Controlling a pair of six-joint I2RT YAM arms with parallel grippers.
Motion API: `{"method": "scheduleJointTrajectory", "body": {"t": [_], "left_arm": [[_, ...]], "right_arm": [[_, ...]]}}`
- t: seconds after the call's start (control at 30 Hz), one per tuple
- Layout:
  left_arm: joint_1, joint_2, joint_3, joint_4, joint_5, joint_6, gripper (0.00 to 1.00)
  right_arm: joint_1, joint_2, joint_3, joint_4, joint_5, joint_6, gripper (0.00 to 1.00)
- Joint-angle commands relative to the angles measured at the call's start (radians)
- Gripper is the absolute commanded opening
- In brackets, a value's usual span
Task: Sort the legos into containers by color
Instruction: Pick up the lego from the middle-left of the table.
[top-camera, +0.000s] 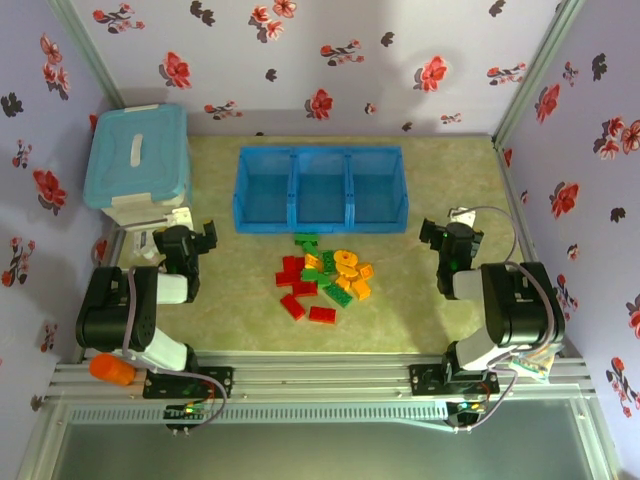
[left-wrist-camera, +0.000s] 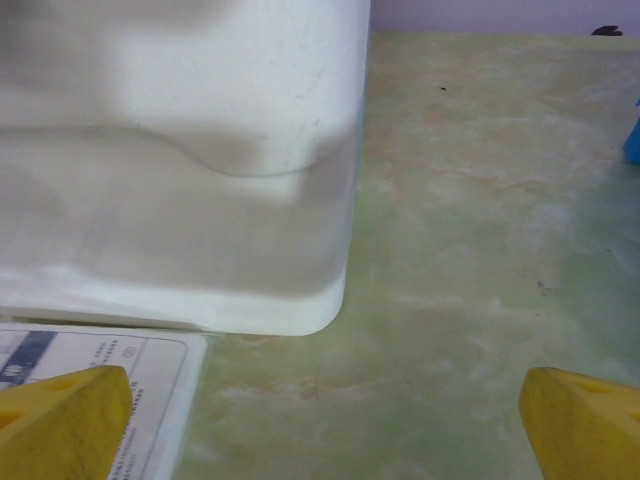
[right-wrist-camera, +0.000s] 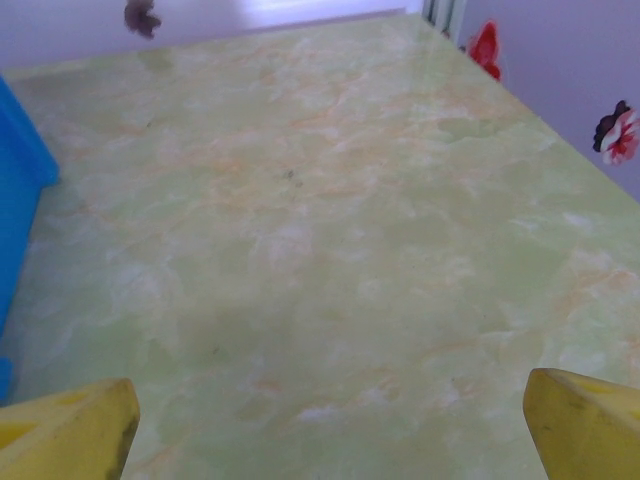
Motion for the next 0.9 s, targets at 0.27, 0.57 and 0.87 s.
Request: {"method": "scheduleJointTrajectory", "body": {"t": [0.27,0.57,0.87], "left_arm": [[-0.117,-0.575,0.221,-0.79,-0.049,-0.453,1.0],[-0.326,-0.649,0.346,-1.128,0.154,-0.512,0.95],[-0.614,-0.518,0.345,-1.286,0.139,-0.592,0.85]], "right_arm": [[-0.011,-0.527,0.304,-0.905,-0.22,0.494,0.99],[0.087,-0.6,0.375,-1.158,-0.279,0.465,0.99],[0.195,-0.61,0.389,-1.32,-0.235,0.455,0.91]]}}
